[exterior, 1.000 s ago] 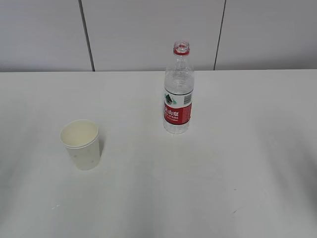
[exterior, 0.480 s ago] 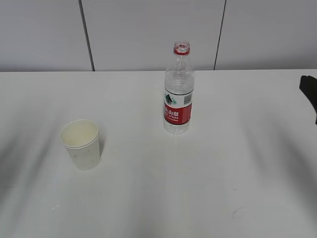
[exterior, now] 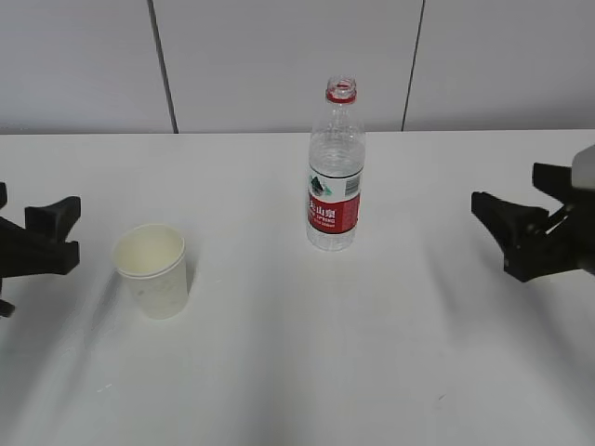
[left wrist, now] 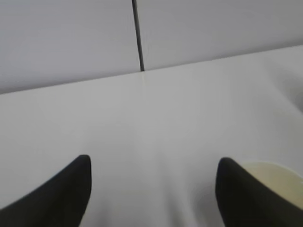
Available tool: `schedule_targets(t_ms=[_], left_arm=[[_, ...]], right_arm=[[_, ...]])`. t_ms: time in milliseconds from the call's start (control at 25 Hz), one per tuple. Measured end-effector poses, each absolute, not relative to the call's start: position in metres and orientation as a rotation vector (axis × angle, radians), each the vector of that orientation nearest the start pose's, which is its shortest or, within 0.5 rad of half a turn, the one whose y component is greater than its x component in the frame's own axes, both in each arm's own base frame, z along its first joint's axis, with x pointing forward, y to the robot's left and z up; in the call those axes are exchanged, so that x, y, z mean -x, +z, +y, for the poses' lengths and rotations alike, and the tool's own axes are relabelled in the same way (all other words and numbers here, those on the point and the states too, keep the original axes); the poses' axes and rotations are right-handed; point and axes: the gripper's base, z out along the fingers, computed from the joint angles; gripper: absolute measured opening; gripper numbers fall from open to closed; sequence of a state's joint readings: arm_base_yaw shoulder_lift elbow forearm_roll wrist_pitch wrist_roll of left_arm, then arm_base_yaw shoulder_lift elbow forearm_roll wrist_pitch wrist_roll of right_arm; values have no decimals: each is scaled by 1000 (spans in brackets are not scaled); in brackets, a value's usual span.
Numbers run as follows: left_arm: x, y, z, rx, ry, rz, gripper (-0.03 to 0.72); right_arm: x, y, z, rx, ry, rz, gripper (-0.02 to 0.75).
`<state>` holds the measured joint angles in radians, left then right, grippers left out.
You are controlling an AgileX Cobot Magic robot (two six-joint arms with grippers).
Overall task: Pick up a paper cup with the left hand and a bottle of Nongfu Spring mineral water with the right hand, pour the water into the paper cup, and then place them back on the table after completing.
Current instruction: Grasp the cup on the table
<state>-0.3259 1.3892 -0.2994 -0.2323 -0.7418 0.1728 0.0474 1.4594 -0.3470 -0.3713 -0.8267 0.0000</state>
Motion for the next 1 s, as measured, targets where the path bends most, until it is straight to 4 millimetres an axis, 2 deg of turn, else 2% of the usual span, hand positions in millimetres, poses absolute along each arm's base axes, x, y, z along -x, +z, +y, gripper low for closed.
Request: schedule_targets(t_ms=[160, 400, 600, 760, 1000], left_arm=[[-217, 161, -64, -222, -145, 1846, 500], [-200, 130, -63, -264, -176, 1858, 500], [-194, 108, -69, -386, -225, 1938, 500], [-191, 99, -74, -461, -266, 1967, 500], [-193, 99, -79, -451, -330, 1968, 500]], right_arm=[[-248, 161, 41, 488, 162, 1740, 587], [-255, 134, 46, 530, 203, 1730, 587], [-256, 114, 46, 540, 218, 1786, 587], [-256, 106, 46, 547, 221, 1810, 587], [-257, 103, 47, 554, 219, 1815, 587]])
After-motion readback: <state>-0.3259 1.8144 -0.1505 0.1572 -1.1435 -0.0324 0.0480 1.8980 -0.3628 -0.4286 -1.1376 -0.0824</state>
